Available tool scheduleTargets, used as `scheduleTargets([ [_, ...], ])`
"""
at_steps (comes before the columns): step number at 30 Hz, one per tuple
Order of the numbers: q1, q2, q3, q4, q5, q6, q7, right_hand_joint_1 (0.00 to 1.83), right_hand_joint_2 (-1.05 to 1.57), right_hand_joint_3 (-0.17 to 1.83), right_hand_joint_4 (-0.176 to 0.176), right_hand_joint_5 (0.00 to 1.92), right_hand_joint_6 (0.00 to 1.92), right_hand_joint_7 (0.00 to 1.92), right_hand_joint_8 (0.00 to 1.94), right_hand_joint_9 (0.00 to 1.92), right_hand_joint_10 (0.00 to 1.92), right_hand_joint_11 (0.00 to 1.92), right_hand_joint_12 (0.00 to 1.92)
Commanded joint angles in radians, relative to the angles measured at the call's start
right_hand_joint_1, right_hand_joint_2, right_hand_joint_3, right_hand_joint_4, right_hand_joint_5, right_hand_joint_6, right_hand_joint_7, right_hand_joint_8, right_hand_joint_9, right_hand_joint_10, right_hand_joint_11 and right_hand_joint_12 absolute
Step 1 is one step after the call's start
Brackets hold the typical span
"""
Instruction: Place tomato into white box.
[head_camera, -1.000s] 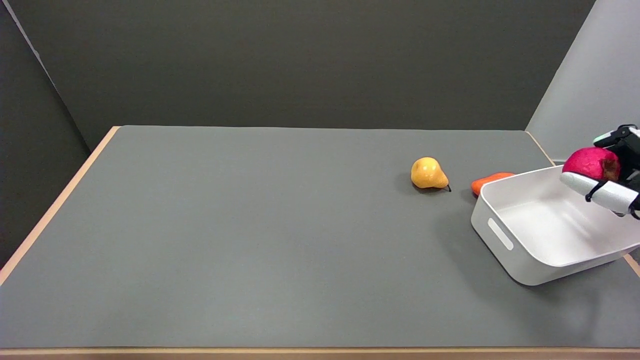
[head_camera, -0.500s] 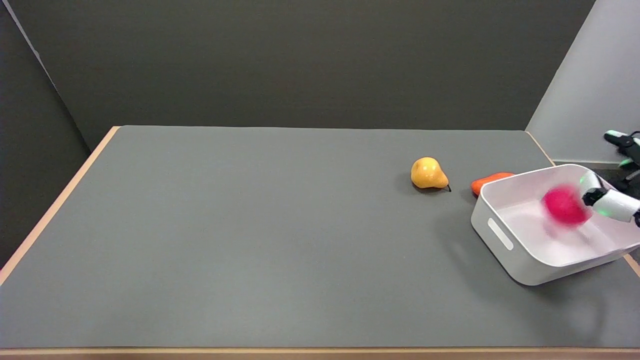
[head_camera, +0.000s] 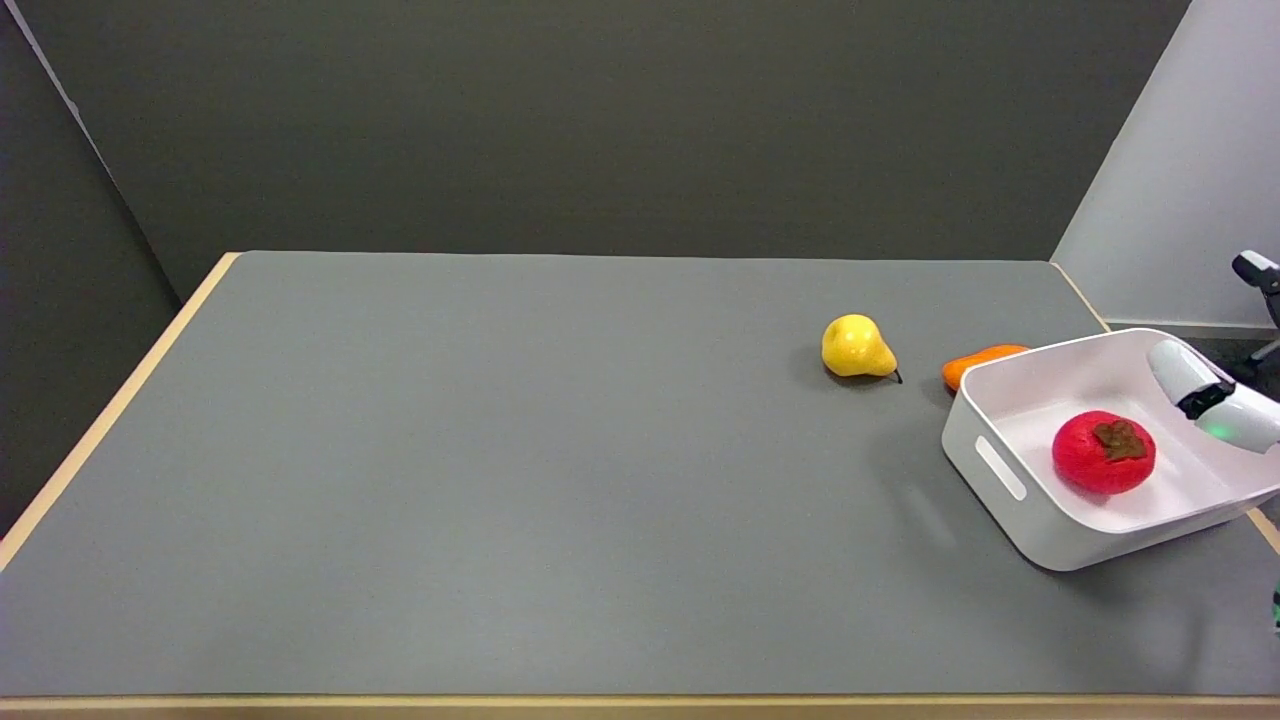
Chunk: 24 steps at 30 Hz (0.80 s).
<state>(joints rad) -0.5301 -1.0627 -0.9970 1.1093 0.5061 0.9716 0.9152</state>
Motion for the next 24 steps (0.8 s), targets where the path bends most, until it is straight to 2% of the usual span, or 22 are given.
scheduleTargets([
  [1, 0.070, 0.054, -0.162, 0.302, -0.007, 0.168, -0.018, 0.33, 0.55, 0.73, 0.069, 0.14, 0.31, 0.00, 0.00, 0.00, 0.00, 0.00, 0.05],
  [3, 0.104, 0.076, -0.192, 0.380, -0.055, 0.128, -0.039, 0.31, 0.50, 0.85, 0.072, 0.11, 0.39, 0.00, 0.02, 0.00, 0.00, 0.00, 0.00],
  [5, 0.125, 0.088, -0.216, 0.436, -0.080, 0.074, -0.078, 0.29, 0.51, 0.87, 0.074, 0.11, 0.41, 0.00, 0.02, 0.00, 0.00, 0.00, 0.00],
  [8, 0.136, 0.094, -0.243, 0.509, -0.105, -0.039, -0.162, 0.28, 0.51, 0.88, 0.071, 0.13, 0.42, 0.02, 0.03, 0.00, 0.00, 0.00, 0.00],
  [13, 0.130, 0.093, -0.282, 0.611, -0.109, -0.111, -0.245, 0.28, 0.51, 0.88, 0.069, 0.14, 0.43, 0.03, 0.04, 0.00, 0.00, 0.00, 0.00],
  [24, 0.161, 0.098, -0.326, 0.640, -0.177, -0.156, -0.260, 0.23, 0.54, 0.90, 0.067, 0.15, 0.43, 0.05, 0.07, 0.00, 0.00, 0.00, 0.00],
])
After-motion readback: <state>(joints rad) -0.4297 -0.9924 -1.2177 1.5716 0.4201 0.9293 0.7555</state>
